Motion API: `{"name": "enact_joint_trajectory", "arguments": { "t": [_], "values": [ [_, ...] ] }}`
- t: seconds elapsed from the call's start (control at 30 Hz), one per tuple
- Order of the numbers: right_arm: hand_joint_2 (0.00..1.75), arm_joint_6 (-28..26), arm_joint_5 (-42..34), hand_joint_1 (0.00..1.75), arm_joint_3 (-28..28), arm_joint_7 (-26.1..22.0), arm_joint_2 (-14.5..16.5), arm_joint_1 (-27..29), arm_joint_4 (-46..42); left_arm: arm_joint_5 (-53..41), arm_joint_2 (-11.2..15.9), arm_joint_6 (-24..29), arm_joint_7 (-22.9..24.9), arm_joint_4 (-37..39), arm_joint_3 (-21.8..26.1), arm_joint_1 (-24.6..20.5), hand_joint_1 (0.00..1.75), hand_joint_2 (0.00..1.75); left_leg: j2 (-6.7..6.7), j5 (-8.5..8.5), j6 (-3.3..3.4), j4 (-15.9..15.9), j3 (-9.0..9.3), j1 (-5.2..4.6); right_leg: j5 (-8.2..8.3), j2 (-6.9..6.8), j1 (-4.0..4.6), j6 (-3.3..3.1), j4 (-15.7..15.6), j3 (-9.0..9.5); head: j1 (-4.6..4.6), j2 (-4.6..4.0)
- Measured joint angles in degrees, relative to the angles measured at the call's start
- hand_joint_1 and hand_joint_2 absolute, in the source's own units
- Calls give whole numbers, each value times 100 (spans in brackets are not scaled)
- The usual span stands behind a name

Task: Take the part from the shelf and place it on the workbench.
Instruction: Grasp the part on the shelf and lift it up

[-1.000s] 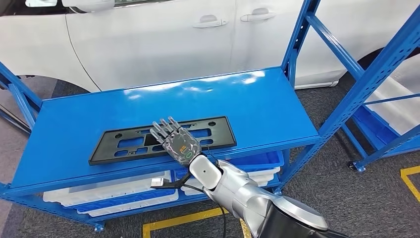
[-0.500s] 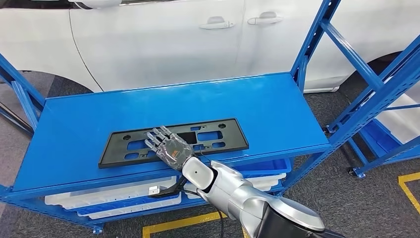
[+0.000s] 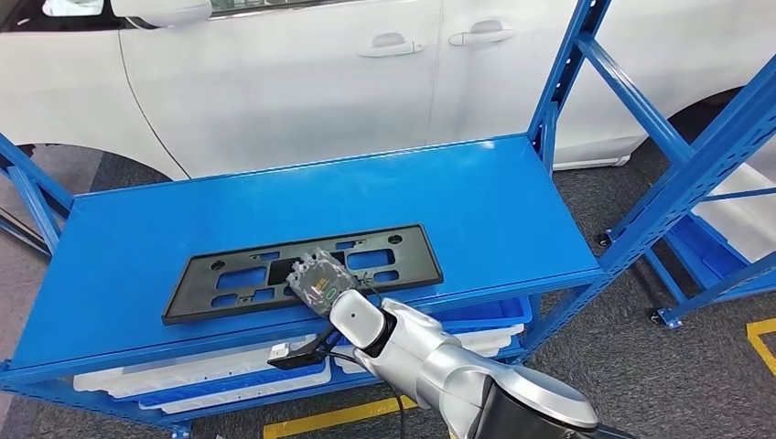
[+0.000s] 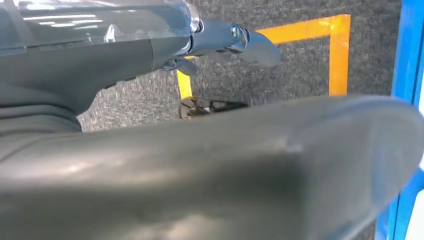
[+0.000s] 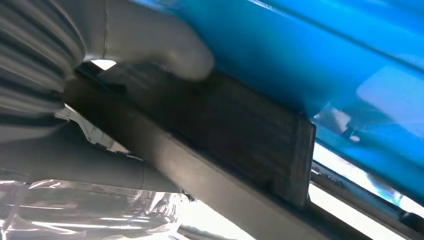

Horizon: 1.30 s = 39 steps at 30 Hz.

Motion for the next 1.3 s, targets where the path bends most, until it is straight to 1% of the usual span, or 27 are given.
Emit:
{"name": "enact_joint_trajectory", "arguments": {
  "t": [0.07,0.1,0.13,0.2,0.27,0.3,0.37,0.4,0.43,0.47,0.5,0.53,0.6,0.63,0.67,0.77,0.83,0.9,0.93,0.97,1.0,1.07,1.1,1.13,1.17,1.23,1.3],
  "values": [
    [175,-10,-64,175,15,56,2,-3,-1,-1,1,-22,-8,0,14,-5,0,0,6,383,7,-804,346,10,-51,7,6,54,46,15,0,0],
    [175,-18,-99,175,22,85,3,-8,-1,-1,0,-35,-11,-1,22,-8,0,0,4,464,34,-1057,459,6,-70,11,18,81,67,11,0,1],
    [175,-32,-137,175,28,106,3,-13,-1,-1,-2,-53,-14,0,30,-7,0,0,0,474,67,-1174,508,-2,-80,14,32,109,79,0,0,1],
    [175,-66,-204,175,39,129,2,-25,1,6,-8,-122,-18,-1,45,0,0,0,-7,459,157,-1178,504,-10,-80,20,42,158,82,-12,0,1],
    [175,-95,-266,175,59,132,2,-39,3,24,-13,-220,-48,-1,71,-2,0,0,0,470,236,-1198,510,-1,-179,13,27,216,206,-63,1,0],
    [175,-103,-284,175,72,132,2,-44,4,32,-14,-258,-72,-2,83,-9,0,0,4,477,269,-1210,515,3,-309,7,18,242,417,-158,1,1],
    [175,-115,-300,175,94,131,-1,-38,8,42,-15,-310,-108,-1,94,-14,0,0,8,473,310,-1213,513,-10,-668,-4,5,277,1164,-522,1,1],
    [175,-122,-301,175,106,130,-4,-32,11,42,-16,-326,-116,-1,96,-10,0,0,9,469,319,-1210,512,-18,-797,-5,3,284,1542,-716,1,1],
    [175,-129,-301,175,115,130,-8,-26,14,42,-16,-334,-118,0,99,-5,0,0,8,465,326,-1208,515,-26,-826,-5,3,282,1766,-843,1,0],
    [175,-136,-302,175,123,130,-11,-25,17,42,-17,-337,-119,0,102,-2,0,0,4,460,328,-1206,521,-33,-731,-5,5,268,1750,-854,1,0],
    [175,-142,-302,175,130,130,-14,-27,18,44,-17,-337,-119,-1,107,-2,0,0,0,454,329,-1204,532,-39,-540,-5,8,243,1501,-753,1,0],
    [175,-146,-304,175,135,129,-14,-30,19,45,-18,-339,-123,-1,111,-3,0,0,-5,446,326,-1203,545,-46,-303,-5,16,205,1090,-566,1,0],
    [175,-153,-322,175,145,128,-14,-38,20,46,-26,-347,-161,-2,118,-7,0,0,-11,429,299,-1196,549,-71,-30,-10,48,133,357,-234,0,1],
    [175,-165,-347,175,150,128,-13,-41,20,31,-30,-351,-206,-2,120,-5,0,0,-12,424,275,-1195,543,-76,5,-9,66,111,178,-159,0,1],
    [175,-183,-380,175,154,128,-13,-43,21,8,-32,-352,-264,-2,121,-3,0,0,-12,423,246,-1199,538,-76,-14,-7,81,99,122,-142,0,1],
    [175,-329,-627,175,144,82,-14,-45,21,-71,-31,-325,-473,-1,121,-5,0,0,-6,368,158,-1159,532,-66,20,-7,44,45,35,-96,0,0],
    [175,-555,-981,175,55,-78,-14,-52,22,-84,-30,-313,-539,0,121,-7,0,0,-1,109,113,-728,339,-55,41,-20,9,9,-24,-48,0,0],
    [175,-901,-1472,175,-161,-399,-15,-61,6,-81,-25,-305,-511,1,122,-3,0,0,1,-223,73,39,-39,-42,33,-22,11,-11,-23,-41,0,0],
    [175,-1089,-1740,175,-314,-607,-21,-62,-28,-76,-19,-292,-485,1,125,0,0,0,1,-283,55,309,-183,-33,26,-20,13,-13,-19,-39,0,0],
    [175,-1271,-2022,175,-499,-849,-33,-61,-97,-69,-11,-269,-463,1,128,0,0,0,2,-231,40,383,-236,-22,18,-15,11,-9,-11,-35,0,0],
    [175,-1419,-2306,175,-704,-1105,-54,-57,-214,-58,2,-245,-450,1,136,-2,0,0,3,-73,28,222,-175,-8,4,-8,7,3,1,-28,0,0],
    [175,-1568,-2923,175,-1200,-1647,-160,10,-750,-31,38,-224,-451,1,166,-12,0,0,5,319,6,-496,156,23,-43,6,3,53,50,-18,0,0],
    [175,-1563,-3179,175,-1463,-1850,-239,73,-1126,-20,54,-228,-461,1,187,-17,0,0,0,430,23,-819,306,24,-70,10,12,84,87,-27,1,0],
    [175,-1530,-3368,175,-1713,-1990,-323,142,-1517,-13,62,-235,-471,1,208,-21,0,0,-6,474,51,-1018,395,20,-87,10,21,117,114,-40,2,0],
    [175,-1499,-3504,175,-1932,-2090,-402,211,-1863,-11,67,-240,-480,1,224,-22,0,0,-15,458,92,-1092,426,10,-94,7,36,147,129,-53,2,1],
    [175,-1499,-3907,175,-2263,-2439,-524,386,-2421,-6,78,-238,-503,1,243,-14,0,0,-22,463,184,-1106,418,4,-106,-2,32,198,135,-60,2,1],
    [175,-1478,-4885,175,-2577,-3244,-648,701,-3119,15,96,-232,-520,1,267,-8,0,0,-23,470,259,-1118,421,8,-257,-8,15,254,326,-142,2,0]
  ]
}}
